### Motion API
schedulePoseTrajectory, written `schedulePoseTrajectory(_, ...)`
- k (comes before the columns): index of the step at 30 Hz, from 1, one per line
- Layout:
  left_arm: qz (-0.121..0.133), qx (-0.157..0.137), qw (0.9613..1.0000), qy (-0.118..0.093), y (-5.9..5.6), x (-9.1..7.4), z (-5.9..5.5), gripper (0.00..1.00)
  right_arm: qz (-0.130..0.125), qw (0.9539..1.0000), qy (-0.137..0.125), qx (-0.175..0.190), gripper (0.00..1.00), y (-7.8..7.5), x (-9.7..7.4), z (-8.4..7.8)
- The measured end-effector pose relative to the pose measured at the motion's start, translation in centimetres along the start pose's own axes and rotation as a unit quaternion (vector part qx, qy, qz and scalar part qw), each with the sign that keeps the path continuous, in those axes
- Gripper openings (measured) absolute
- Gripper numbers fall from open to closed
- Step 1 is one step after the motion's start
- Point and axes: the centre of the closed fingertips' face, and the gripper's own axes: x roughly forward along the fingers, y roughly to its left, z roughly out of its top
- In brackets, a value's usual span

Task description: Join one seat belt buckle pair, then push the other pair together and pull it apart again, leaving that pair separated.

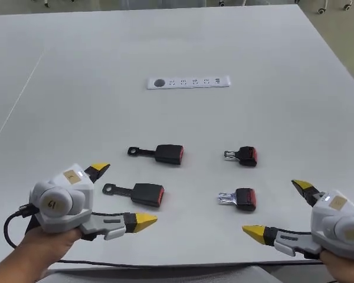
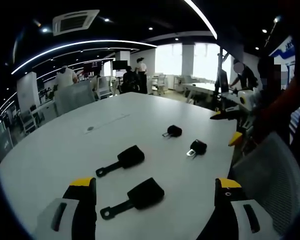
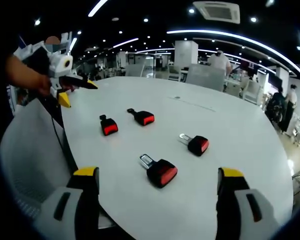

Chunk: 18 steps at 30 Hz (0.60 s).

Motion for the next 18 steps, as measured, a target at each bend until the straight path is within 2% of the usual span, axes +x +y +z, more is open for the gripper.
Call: schedulePoseTrajectory(18,-0.004,0.007,1.0000,0.003,0.19,0.43,0.09,1.00,0.002,1.0000,0.001,0.005,1.00,0.02,-0.34,-0.50)
